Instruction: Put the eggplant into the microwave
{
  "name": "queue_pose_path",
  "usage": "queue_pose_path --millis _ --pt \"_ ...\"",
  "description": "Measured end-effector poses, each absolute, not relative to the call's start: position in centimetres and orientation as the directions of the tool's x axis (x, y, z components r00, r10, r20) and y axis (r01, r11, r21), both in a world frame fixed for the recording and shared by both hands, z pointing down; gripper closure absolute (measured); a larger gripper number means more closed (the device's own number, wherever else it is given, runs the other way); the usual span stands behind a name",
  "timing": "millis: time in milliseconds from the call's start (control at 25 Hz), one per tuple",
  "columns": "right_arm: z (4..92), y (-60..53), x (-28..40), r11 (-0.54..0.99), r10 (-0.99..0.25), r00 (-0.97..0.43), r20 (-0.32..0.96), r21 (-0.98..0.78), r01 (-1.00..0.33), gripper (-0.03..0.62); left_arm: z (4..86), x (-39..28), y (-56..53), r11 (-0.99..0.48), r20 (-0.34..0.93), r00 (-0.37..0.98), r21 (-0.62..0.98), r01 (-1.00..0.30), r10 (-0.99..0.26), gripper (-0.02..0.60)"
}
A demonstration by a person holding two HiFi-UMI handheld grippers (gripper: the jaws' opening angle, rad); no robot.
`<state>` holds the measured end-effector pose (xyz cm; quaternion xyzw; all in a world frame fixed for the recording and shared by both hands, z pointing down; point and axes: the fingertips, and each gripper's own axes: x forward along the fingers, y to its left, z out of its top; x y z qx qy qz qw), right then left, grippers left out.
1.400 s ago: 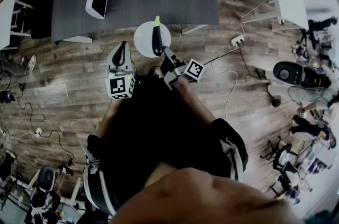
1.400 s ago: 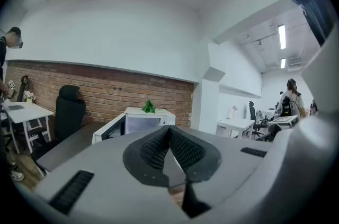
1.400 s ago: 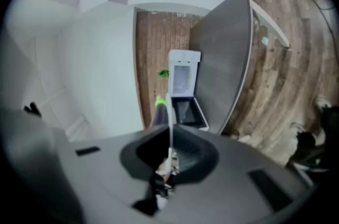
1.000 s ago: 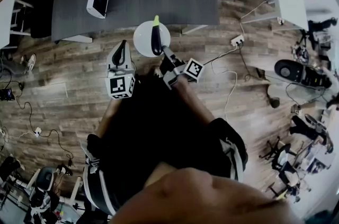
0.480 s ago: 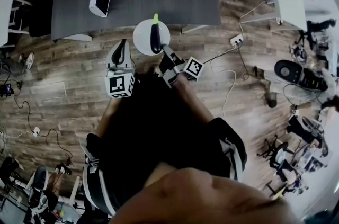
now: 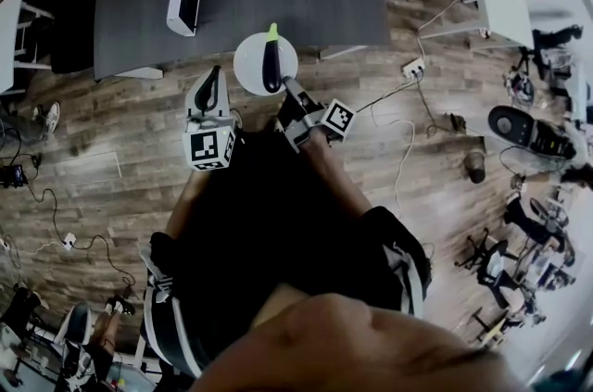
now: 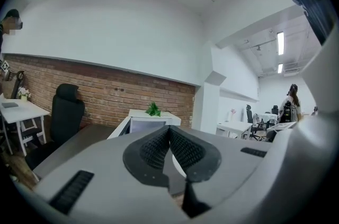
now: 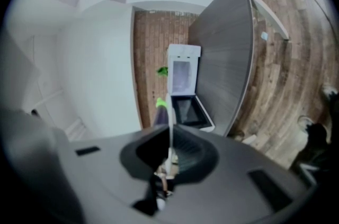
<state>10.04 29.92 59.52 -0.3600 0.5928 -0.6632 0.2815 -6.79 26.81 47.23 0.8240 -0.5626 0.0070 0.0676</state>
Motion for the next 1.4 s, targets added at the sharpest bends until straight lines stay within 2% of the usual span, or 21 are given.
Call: queue_pose_path --millis 560,880,1400 --pt "59.5 27.5 5.2 -0.138 -0.839 -0.528 0.133 -0.99 -0.029 0.553 47.3 -10.5 24.3 -0.44 0.071 0.448 0.109 -0.891 -0.891 0.545" --pt "59.3 25.5 5.0 -0.129 -0.838 -0.531 0.125 -0.991 -0.029 0.553 47.4 -10.3 22.7 -0.434 0.073 0.445 0.121 -0.892 -0.893 0.545" --pt "59.6 14.9 7.3 -0.118 -0.806 -0.579 0.126 -0.992 -0.051 0.553 47.1 -7.2 13.5 -0.404 0.079 0.413 0.105 -0.909 -0.907 0.545"
